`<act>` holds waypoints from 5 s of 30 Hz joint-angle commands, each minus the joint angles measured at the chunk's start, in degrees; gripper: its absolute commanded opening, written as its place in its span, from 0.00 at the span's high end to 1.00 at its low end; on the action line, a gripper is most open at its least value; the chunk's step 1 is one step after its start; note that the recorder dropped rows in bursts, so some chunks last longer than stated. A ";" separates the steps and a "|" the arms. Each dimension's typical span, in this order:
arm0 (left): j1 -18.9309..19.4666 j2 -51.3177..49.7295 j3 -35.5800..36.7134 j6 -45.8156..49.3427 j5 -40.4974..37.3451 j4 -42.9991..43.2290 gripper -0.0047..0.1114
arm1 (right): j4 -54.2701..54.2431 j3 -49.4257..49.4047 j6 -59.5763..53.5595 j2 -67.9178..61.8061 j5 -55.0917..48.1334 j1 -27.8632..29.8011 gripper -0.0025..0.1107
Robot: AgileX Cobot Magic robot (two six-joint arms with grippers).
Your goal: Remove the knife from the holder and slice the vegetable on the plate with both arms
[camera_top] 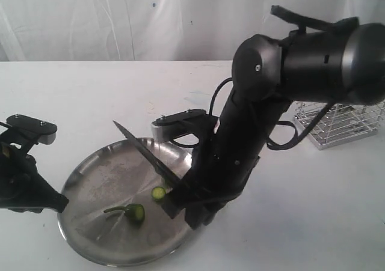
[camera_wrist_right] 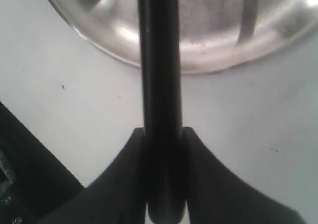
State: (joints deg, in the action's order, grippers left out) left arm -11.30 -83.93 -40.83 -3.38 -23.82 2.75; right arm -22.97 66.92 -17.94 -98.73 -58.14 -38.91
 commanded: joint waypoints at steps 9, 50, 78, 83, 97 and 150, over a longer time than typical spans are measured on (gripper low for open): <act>0.24 0.00 0.10 0.47 8.60 -3.91 0.96 | -9.61 7.97 -2.89 -13.73 4.22 0.34 0.89; 0.38 28.91 5.68 2.05 0.19 -1.82 0.96 | 51.56 -18.65 48.22 49.18 21.08 29.76 0.98; 0.38 38.84 7.16 1.94 -7.05 -5.25 0.96 | 51.23 -46.61 53.27 98.73 41.27 33.67 0.98; 0.38 38.84 7.16 1.94 -7.32 -5.25 0.96 | 50.81 -48.98 49.12 98.73 71.43 45.93 0.98; 0.38 38.92 7.16 1.94 -7.20 -5.25 0.96 | 22.58 -66.92 28.01 98.73 106.21 49.59 0.98; 12.83 77.47 30.30 6.73 44.52 -7.43 0.96 | 18.67 -66.92 17.94 98.73 40.15 45.62 0.98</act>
State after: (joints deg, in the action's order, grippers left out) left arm 1.29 -9.82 -15.06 3.02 15.47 -3.69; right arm -4.15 -0.14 0.66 -0.04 -18.42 6.87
